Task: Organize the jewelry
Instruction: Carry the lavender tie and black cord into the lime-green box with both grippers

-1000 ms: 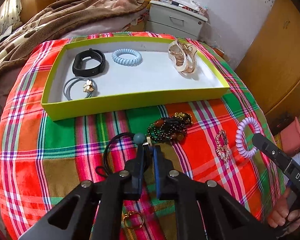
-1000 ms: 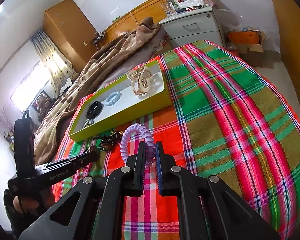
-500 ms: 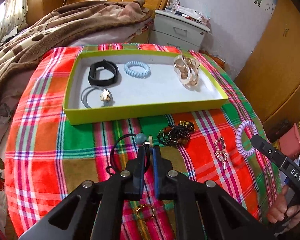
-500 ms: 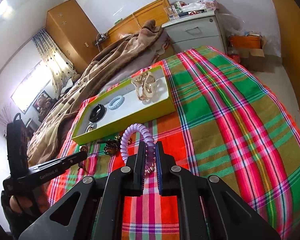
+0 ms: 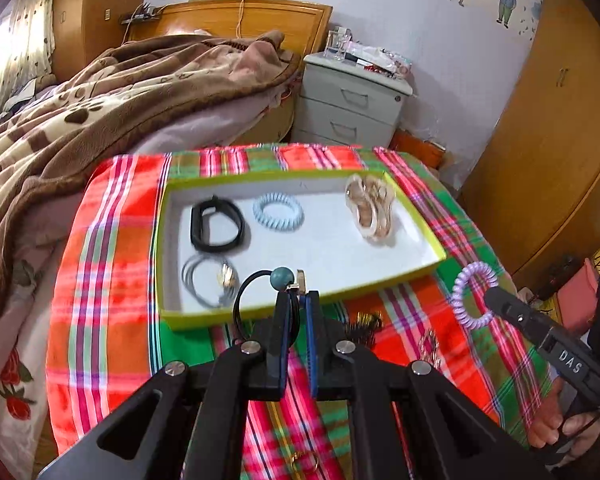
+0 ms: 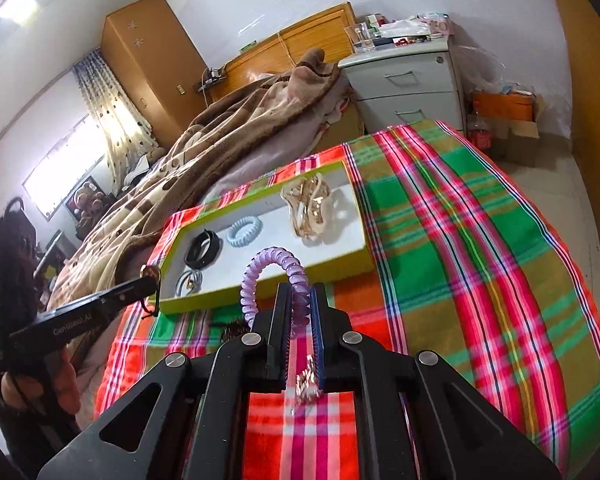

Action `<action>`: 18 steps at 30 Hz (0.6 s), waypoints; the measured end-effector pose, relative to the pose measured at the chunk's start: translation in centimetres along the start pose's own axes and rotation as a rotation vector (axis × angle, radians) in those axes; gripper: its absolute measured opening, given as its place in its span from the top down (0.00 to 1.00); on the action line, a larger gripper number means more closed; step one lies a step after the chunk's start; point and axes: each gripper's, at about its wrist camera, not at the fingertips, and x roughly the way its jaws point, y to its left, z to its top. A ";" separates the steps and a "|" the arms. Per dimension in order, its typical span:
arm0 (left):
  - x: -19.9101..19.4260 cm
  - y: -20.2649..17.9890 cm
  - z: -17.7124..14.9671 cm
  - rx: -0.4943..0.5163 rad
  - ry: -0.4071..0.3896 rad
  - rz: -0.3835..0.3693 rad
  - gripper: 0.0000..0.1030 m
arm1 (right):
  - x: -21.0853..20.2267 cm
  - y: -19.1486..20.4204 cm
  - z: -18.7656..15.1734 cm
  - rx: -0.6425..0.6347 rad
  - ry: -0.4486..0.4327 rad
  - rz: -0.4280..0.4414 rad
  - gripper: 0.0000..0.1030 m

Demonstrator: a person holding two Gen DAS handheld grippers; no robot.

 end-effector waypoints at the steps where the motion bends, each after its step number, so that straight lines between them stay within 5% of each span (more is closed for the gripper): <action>1: 0.2 0.1 0.3 -0.004 -0.001 -0.002 0.93 | 0.3 0.1 0.3 -0.003 0.001 -0.001 0.91; 18: 5.7 0.0 4.9 0.023 0.045 -0.030 0.93 | 7.0 1.8 3.9 -0.054 0.074 -0.037 0.91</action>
